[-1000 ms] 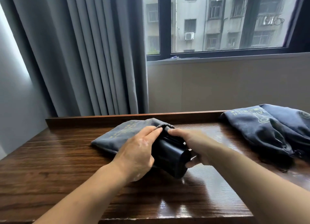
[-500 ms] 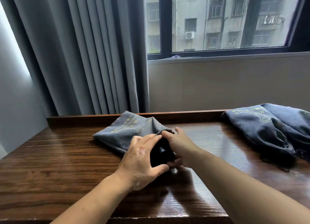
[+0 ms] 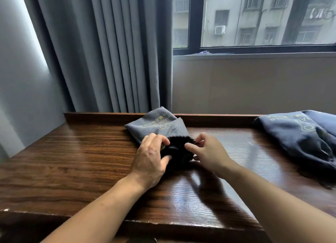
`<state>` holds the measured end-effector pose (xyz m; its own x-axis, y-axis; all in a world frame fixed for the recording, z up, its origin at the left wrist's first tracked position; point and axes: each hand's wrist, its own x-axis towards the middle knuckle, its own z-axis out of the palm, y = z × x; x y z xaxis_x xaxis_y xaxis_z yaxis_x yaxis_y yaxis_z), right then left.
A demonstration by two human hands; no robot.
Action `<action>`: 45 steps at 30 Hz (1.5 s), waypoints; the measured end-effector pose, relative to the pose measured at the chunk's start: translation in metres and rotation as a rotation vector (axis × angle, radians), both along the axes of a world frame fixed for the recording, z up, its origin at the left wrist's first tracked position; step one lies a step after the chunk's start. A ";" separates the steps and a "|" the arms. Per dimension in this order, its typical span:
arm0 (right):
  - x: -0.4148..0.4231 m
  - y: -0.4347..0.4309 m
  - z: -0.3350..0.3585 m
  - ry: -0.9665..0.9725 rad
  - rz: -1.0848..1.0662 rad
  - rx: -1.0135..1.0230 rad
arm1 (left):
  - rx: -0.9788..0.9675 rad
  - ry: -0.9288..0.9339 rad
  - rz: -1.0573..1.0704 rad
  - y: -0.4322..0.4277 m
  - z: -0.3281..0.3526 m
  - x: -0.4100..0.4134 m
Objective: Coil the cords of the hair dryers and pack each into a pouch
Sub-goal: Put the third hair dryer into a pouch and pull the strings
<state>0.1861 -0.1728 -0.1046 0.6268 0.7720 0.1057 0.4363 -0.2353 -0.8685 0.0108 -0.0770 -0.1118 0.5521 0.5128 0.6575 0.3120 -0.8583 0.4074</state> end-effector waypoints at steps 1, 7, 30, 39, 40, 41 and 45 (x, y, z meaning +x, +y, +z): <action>0.001 0.001 -0.001 -0.071 -0.033 -0.008 | 0.006 0.001 0.015 0.001 0.000 0.001; 0.002 -0.001 0.003 -0.243 -0.127 -0.022 | 0.054 -0.018 0.054 0.002 -0.001 0.012; 0.012 -0.034 0.007 -0.427 -0.119 0.010 | -0.077 0.312 0.325 0.000 0.014 0.052; 0.009 -0.032 -0.001 -0.418 -0.074 -0.088 | -0.072 0.401 0.280 0.001 0.015 0.056; 0.007 -0.028 0.001 -0.428 -0.085 -0.123 | -0.089 0.435 0.273 -0.001 0.017 0.057; 0.005 -0.025 0.004 -0.416 -0.097 -0.134 | -0.113 0.453 0.262 -0.002 0.019 0.058; 0.006 -0.008 0.014 -0.370 -0.117 -0.129 | -0.160 0.461 0.231 -0.004 0.022 0.062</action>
